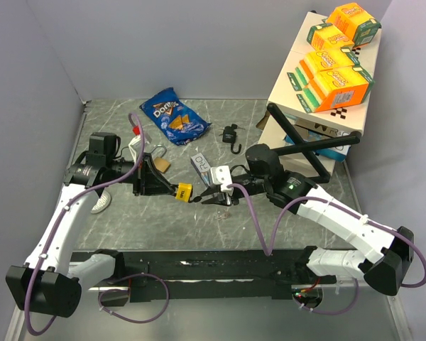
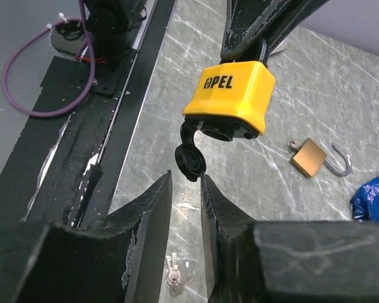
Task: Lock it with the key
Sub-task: Adjust the lock.
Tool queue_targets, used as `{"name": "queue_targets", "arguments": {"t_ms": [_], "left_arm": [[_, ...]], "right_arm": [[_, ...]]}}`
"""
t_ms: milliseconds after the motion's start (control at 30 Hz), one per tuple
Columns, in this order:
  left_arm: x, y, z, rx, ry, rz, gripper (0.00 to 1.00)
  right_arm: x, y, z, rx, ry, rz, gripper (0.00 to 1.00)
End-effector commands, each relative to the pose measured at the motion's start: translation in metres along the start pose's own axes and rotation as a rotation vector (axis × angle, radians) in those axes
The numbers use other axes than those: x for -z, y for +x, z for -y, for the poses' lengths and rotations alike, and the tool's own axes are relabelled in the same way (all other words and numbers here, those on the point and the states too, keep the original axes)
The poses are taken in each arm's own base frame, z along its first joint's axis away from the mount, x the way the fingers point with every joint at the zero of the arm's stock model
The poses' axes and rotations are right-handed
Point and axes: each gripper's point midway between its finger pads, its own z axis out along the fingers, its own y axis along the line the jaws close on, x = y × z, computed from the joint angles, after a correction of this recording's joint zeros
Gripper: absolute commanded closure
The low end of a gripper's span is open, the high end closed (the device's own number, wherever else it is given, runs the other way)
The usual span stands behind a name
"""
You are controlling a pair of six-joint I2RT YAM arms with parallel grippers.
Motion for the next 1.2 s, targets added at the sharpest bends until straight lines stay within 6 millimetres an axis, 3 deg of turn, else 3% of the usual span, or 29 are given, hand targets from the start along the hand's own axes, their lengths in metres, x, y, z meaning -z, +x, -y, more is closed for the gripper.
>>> {"name": "queue_targets", "arguments": {"t_ms": [0,133,300,333,433,500,533,567,667,900,1167], "left_arm": [[0.0,-0.013,0.016,-0.066,0.079,0.019,0.99],[0.0,-0.012,0.018,-0.067,0.09,0.019,0.99],[0.0,-0.014,0.016,-0.082,0.076,0.019,0.99],[0.0,-0.015,0.014,-0.101,0.065,0.019,0.99],[0.002,-0.031,0.007,-0.216,-0.013,0.041,0.99],[0.003,-0.037,0.008,-0.285,-0.06,0.076,0.99],[0.003,-0.041,0.011,-0.236,-0.071,0.098,0.99],[0.004,-0.05,0.016,-0.316,-0.075,0.129,0.99],[0.004,-0.047,0.012,-0.293,-0.078,0.124,0.99],[0.003,-0.051,0.01,-0.326,-0.088,0.129,0.99],[0.0,-0.045,0.01,-0.317,-0.086,0.113,0.99]], "right_arm": [[0.005,-0.033,0.008,0.077,0.03,0.075,0.68],[0.002,-0.025,0.016,0.049,0.072,0.056,0.52],[-0.001,-0.015,0.015,-0.03,0.08,0.039,0.51],[-0.003,-0.011,0.018,-0.056,0.085,0.03,0.46],[0.001,-0.008,0.024,-0.213,0.071,0.038,0.31],[0.009,-0.011,0.031,-0.282,0.057,0.066,0.28],[0.011,-0.014,0.03,-0.324,0.045,0.08,0.28],[0.013,-0.016,0.03,-0.338,0.034,0.091,0.28],[0.016,-0.02,0.024,-0.347,0.008,0.113,0.33],[0.009,-0.031,0.032,-0.424,-0.01,0.149,0.55],[0.003,-0.038,0.045,-0.428,0.001,0.159,0.64]]}}
